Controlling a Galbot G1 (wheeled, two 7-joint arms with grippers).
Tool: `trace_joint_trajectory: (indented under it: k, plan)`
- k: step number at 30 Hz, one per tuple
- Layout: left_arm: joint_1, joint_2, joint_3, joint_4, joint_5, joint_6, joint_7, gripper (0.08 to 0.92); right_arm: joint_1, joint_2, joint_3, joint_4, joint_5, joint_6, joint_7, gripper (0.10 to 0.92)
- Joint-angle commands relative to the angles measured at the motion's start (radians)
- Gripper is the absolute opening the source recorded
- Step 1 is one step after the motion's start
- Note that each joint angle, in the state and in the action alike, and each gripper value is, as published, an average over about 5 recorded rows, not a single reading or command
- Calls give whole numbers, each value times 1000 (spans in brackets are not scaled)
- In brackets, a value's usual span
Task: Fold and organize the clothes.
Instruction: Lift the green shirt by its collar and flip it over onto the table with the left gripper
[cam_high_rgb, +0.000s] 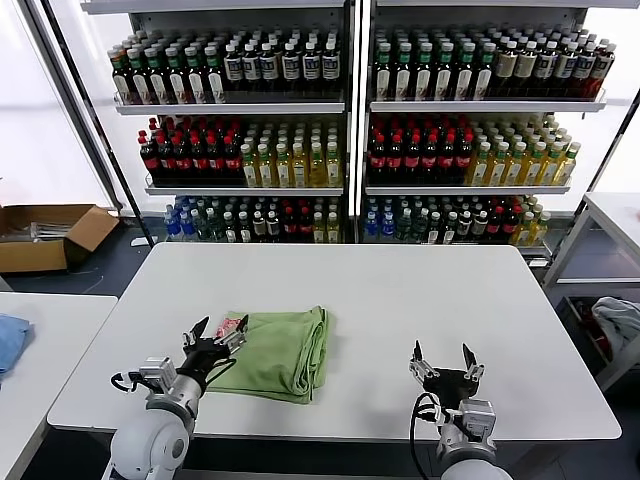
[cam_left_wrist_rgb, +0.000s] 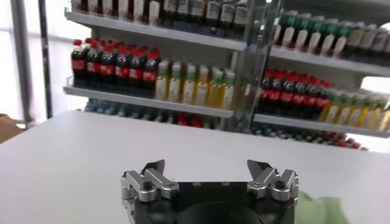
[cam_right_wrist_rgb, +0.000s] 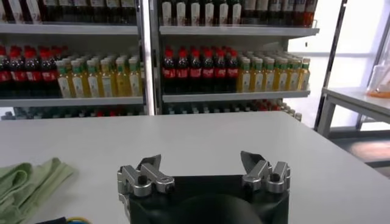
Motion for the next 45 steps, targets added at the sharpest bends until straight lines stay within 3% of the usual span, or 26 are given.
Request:
trace_joint_trajectory:
  k: [1, 7, 28, 31, 45]
  plan:
    - [-10, 34, -68, 128, 54, -13, 19, 823, 19, -3, -4, -14, 7, 2, -3, 823]
    - [-25, 31, -58, 180, 40, -17, 40, 823, 21, 2, -5, -19, 4, 2, -4, 823]
    - [-19, 29, -16, 193, 23, 11, 87, 817, 15, 16, -5, -23, -3, 5, -10, 823]
    - [-12, 27, -10, 182, 23, 16, 94, 771, 13, 18, -6, -22, -4, 6, -11, 823]
    - [0, 21, -7, 187, 18, 34, 125, 378, 5, 17, -2, -3, -13, 3, -13, 823]
